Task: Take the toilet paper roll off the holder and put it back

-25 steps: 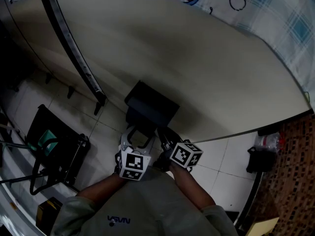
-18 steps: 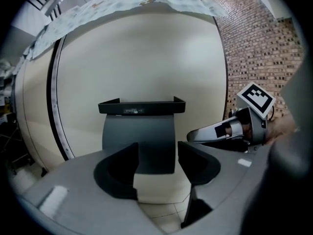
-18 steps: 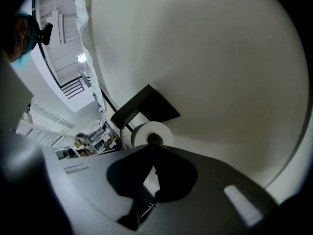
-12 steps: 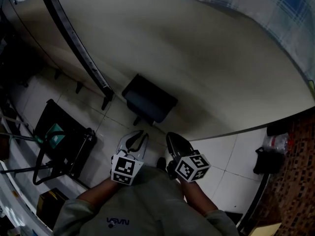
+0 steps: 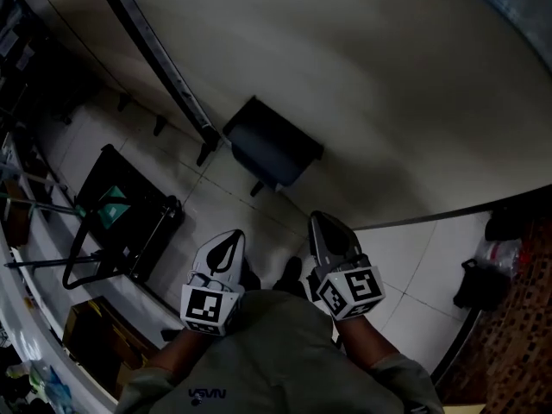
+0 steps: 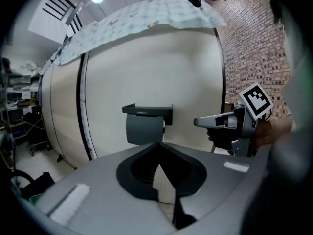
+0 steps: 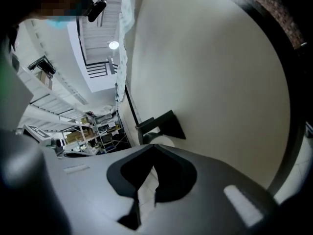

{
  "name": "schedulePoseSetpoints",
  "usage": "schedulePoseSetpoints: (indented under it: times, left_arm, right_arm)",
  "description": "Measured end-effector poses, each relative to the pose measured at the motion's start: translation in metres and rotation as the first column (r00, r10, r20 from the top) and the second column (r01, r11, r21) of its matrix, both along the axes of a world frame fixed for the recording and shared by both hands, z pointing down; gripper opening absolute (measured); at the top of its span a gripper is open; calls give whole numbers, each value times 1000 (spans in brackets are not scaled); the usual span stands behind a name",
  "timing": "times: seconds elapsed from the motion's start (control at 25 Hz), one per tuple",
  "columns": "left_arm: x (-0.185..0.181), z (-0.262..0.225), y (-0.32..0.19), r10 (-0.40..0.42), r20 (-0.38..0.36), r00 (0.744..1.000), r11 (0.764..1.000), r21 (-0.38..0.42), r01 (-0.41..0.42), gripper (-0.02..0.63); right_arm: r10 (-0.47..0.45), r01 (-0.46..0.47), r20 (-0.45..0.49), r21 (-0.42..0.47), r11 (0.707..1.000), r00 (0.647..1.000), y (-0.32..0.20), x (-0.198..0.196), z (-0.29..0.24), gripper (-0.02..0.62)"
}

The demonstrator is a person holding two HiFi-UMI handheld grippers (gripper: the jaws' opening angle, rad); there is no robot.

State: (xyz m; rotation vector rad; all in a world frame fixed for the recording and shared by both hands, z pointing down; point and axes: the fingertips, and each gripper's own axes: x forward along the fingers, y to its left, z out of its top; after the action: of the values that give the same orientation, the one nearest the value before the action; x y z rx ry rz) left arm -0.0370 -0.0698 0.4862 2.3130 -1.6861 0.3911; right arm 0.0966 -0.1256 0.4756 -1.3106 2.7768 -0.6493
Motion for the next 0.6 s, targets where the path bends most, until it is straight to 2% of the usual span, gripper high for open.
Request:
schedulePoseSetpoints:
  times: [0.12, 0.28, 0.4, 0.6]
  left_arm:
    - [-10, -20, 10, -39, -18, 999, 998, 53, 40, 8]
    - [-5, -57, 24, -18, -66, 998, 990, 141, 27, 8]
    - [-3, -79, 44, 9, -73, 997, 979, 202, 6, 8]
    - [-10, -76, 96, 23, -77, 997, 982, 191, -8, 8]
  right_arm:
    - [18, -18, -6, 62, 998, 1000, 7, 5, -25, 0]
    - [39, -37, -9, 125, 991, 999, 27, 6, -55, 0]
    - [49, -44, -33, 149, 988, 998, 50, 2, -65, 0]
    - [64, -51, -76, 166, 985, 995, 102, -11, -73, 0]
